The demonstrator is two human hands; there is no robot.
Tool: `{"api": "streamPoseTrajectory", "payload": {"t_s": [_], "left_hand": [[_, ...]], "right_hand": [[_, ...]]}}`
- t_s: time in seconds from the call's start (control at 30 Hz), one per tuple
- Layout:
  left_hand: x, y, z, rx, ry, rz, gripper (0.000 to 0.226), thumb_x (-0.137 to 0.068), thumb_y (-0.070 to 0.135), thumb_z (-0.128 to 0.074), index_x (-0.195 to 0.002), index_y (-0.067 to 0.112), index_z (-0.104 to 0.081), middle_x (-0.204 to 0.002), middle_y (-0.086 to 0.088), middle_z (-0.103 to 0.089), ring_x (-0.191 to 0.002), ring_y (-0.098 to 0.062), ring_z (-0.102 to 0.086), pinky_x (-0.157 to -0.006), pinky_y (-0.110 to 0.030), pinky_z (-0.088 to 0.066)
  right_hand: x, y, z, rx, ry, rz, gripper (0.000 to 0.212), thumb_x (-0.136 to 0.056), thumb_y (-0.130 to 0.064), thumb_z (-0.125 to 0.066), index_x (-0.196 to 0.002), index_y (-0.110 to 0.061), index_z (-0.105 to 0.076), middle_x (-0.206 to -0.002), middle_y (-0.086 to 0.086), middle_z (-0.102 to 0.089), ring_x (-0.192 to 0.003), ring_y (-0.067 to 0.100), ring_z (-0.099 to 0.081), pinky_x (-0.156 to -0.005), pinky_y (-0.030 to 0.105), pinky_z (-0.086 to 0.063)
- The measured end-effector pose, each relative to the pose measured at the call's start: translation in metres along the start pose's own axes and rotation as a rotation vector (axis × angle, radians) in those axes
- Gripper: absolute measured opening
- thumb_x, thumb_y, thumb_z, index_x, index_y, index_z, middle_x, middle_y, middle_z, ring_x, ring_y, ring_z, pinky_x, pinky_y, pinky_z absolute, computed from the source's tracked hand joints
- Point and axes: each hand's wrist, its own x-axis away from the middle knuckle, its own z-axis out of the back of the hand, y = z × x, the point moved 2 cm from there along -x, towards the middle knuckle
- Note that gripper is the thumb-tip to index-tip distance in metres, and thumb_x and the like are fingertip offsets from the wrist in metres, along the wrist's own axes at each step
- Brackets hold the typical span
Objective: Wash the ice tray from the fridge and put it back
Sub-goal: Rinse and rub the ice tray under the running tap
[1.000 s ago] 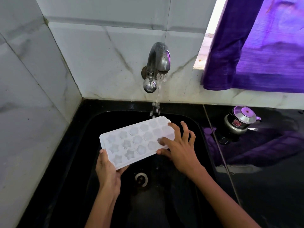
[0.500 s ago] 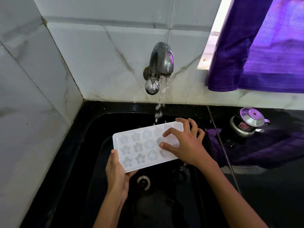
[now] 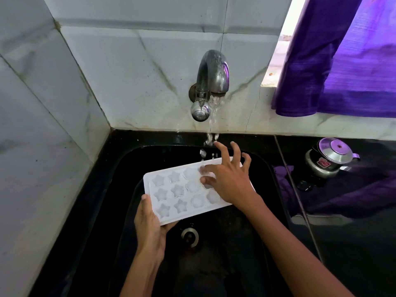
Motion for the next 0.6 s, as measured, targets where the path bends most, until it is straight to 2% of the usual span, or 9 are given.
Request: {"api": "streamPoseTrajectory", "payload": {"t_s": [0.1,0.2,0.43,0.6], "left_hand": [[0.000,0.000,0.001,-0.002,-0.004,0.001,0.039,-0.100,0.044,-0.036,-0.120,0.021,-0.059,-0.105,-0.004,-0.073,-0.087,-0.021,-0.072,-0.057,-0.033,-0.058],[0.000,-0.001,0.001,-0.001,-0.006,0.004,0.040,-0.099,0.045,-0.036,-0.121,0.021,-0.059,-0.106,-0.005,-0.073,-0.088,-0.022,-0.072,-0.058,-0.034,-0.059],[0.003,-0.001,0.000,0.021,-0.008,-0.005,0.040,-0.098,0.046,-0.037,-0.118,0.021,-0.060,-0.105,-0.005,-0.073,-0.086,-0.021,-0.073,-0.055,-0.033,-0.058],[0.007,-0.001,-0.001,0.034,0.011,-0.031,0.036,-0.098,0.046,-0.039,-0.113,0.023,-0.061,-0.104,-0.004,-0.073,-0.084,-0.019,-0.073,-0.053,-0.032,-0.057]], "right_hand": [[0.000,-0.002,0.000,-0.003,-0.003,0.024,0.019,-0.089,-0.048,-0.055,-0.102,-0.042,-0.068,-0.158,-0.005,0.000,-0.138,0.027,0.018,-0.105,0.050,0.004],[0.001,-0.002,0.005,0.003,0.052,0.008,0.017,-0.081,-0.051,-0.063,-0.093,-0.042,-0.070,-0.157,-0.008,-0.006,-0.140,0.029,0.011,-0.106,0.049,0.004],[0.003,0.003,0.003,0.063,-0.030,0.036,0.024,-0.090,-0.048,-0.054,-0.113,-0.046,-0.061,-0.158,-0.004,0.007,-0.139,0.029,0.021,-0.107,0.053,0.007],[0.000,-0.002,0.010,0.082,0.083,-0.032,0.024,-0.080,-0.057,-0.061,-0.095,-0.040,-0.070,-0.158,-0.009,-0.005,-0.140,0.028,0.014,-0.105,0.051,0.008]]}}
